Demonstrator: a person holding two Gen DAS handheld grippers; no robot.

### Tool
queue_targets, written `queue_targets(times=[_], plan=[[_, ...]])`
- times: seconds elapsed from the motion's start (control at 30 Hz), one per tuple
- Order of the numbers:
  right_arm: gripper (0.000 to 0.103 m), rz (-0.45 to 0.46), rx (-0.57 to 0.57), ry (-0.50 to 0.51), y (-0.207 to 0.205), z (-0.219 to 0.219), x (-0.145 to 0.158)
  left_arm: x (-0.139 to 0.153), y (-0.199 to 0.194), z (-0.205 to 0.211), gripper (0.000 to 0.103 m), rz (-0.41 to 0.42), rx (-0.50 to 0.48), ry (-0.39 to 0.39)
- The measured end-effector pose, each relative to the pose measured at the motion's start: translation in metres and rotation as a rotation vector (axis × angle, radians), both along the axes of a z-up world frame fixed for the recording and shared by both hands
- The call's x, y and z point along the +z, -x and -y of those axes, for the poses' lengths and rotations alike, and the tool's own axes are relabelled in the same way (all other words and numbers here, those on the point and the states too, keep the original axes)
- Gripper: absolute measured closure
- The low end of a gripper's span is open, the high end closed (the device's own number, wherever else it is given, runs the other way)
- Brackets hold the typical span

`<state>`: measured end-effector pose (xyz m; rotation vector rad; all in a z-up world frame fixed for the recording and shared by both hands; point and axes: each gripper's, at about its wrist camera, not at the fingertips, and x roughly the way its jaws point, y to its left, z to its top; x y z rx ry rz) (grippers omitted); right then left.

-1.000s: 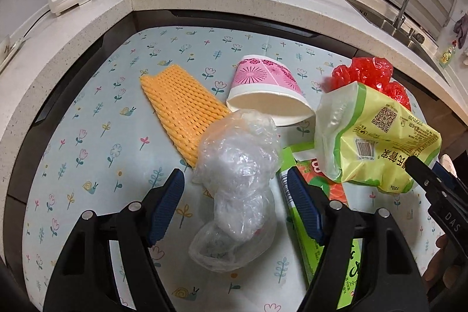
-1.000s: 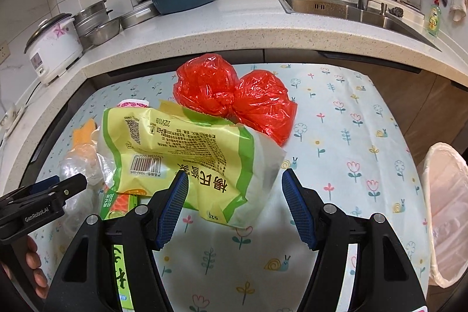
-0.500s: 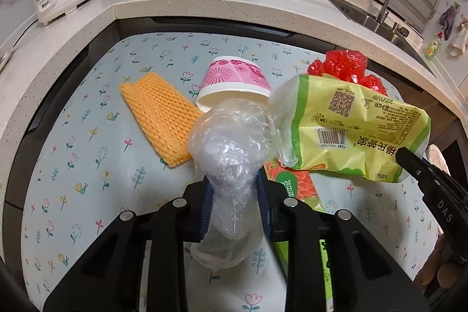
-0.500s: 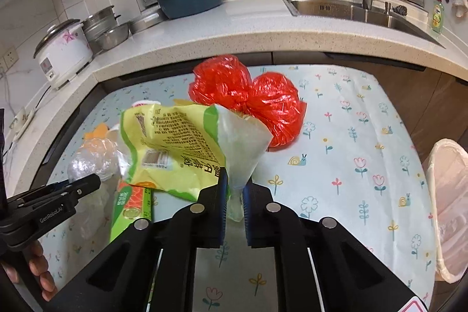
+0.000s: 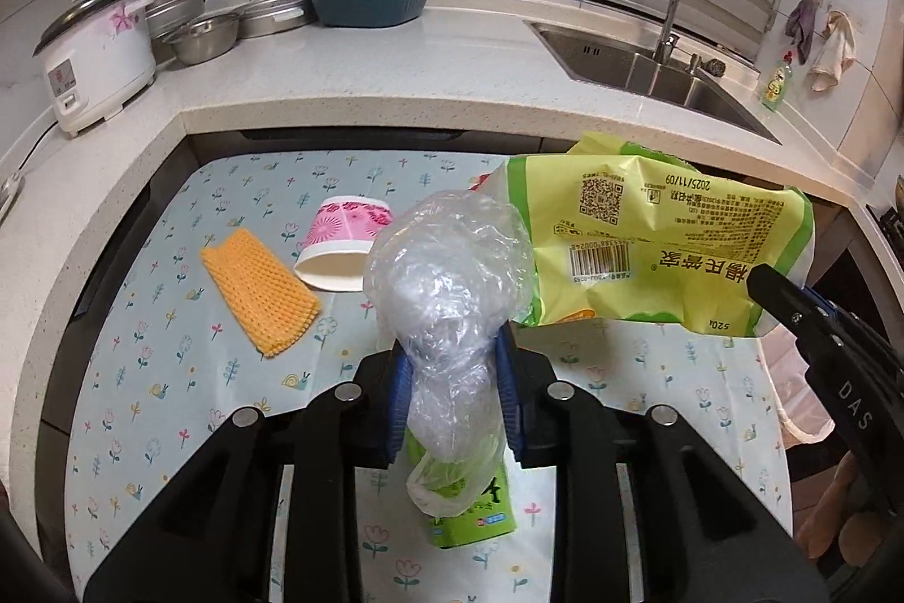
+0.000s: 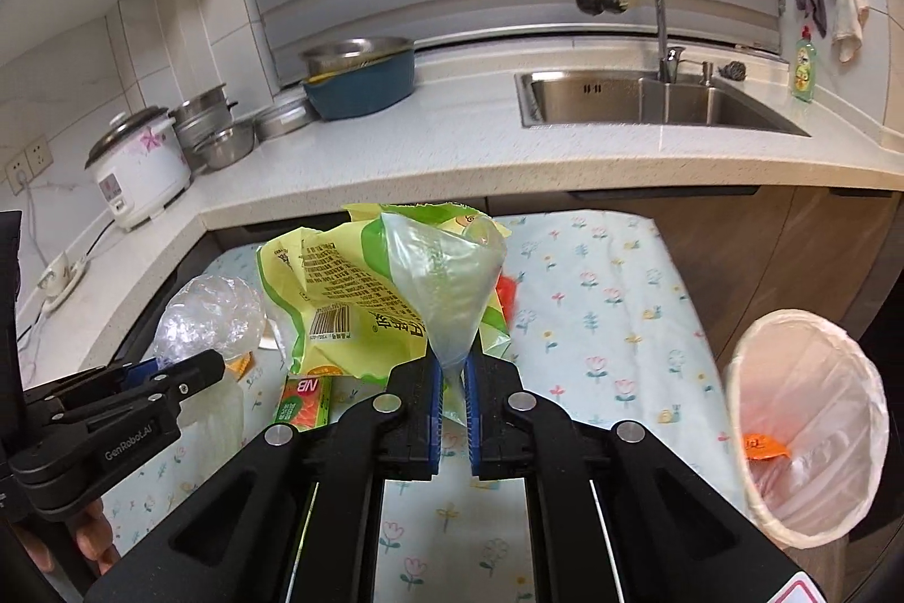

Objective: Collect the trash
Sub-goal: 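Carry the clear bag and snack bag over the trash bin with both tools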

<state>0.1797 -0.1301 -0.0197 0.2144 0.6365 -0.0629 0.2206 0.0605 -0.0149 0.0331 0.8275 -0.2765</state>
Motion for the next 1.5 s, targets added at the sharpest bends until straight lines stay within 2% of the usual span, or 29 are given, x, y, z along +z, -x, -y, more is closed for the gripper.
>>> queue_targets(times=[0.3, 0.73, 1.07, 1.5], plan=[[0.096, 0.051, -0.077, -0.014, 0.041, 0.046, 0.022, 0.028, 0.032, 0.055, 0.077, 0.055, -0.087, -0.009], [0.096, 0.068, -0.201, -0.033, 0.102, 0.122, 0.028, 0.039, 0.073, 0.145, 0.077, 0.078, -0.221, -0.023], [0.096, 0.063, -0.325, -0.051, 0.145, 0.187, 0.016, 0.037, 0.100, 0.216, 0.077, 0.075, -0.338, -0.033], [0.096, 0.038, -0.528, -0.072, 0.192, 0.274, -0.007, 0.011, 0.107, 0.304, 0.074, -0.004, -0.523, -0.005]])
